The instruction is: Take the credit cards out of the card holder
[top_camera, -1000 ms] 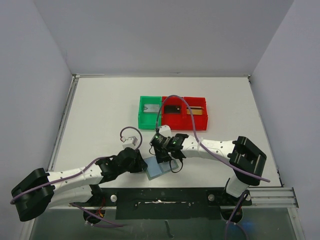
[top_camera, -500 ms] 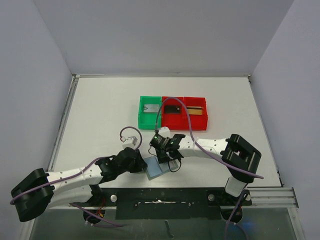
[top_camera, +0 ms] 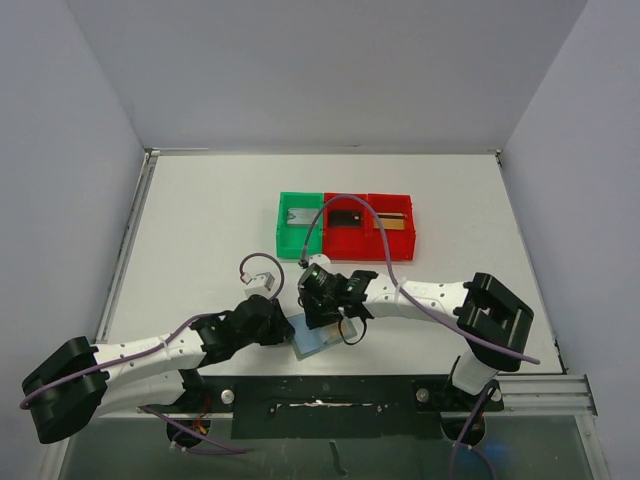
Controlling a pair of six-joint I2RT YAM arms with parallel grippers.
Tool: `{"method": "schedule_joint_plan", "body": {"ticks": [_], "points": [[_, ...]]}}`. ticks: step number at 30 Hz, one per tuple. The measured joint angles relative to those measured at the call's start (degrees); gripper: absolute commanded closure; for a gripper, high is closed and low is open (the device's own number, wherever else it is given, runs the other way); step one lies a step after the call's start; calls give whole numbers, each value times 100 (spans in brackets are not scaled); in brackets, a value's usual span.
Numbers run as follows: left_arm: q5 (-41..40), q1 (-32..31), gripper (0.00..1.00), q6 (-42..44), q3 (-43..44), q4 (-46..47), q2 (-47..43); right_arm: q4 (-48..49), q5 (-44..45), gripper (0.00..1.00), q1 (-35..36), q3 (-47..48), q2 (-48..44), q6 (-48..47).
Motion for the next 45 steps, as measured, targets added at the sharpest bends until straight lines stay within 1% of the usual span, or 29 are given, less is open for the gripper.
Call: {"method": "schedule_joint_plan", "body": {"ticks": [6,8,9,10,16,22,25,29,33,36,41,45], "points": [[2,0,81,-2,0,4,0,682,-662,65,7,-39,-142,0],[2,-2,81,-2,0,2,-2,846,-846,61,7,-92,-142,4],[2,-2,81,-4,0,2,-9,914,-916,57,4,-122,-142,7],[0,-2,80,-4,0,4,-22,1027,-1025,55,2,-175,-142,17],[-120,0,67,-92,-61,-155,-297,1735,-1665,54,-133,-568,-142,203],[-315,4,51,-306,-293,-479,-973,2500,-2164,54,-365,-1021,-111,568],[-404,7,45,-341,-372,-601,-1196,2612,-2203,50,-387,-1082,-133,654],[-442,11,41,-350,-391,-481,-1309,2363,-1906,44,-382,-1117,-533,658],[-407,9,38,-321,-389,-177,-1211,1827,-1279,42,-426,-1115,-1233,619],[-339,9,38,-291,-376,15,-988,1414,-859,41,-573,-1113,-1484,564],[-221,11,39,-243,-267,173,-577,673,-334,41,-706,-1095,-1298,472],[-162,28,46,-188,-164,168,-354,214,-114,40,-533,-861,-839,372]]}}
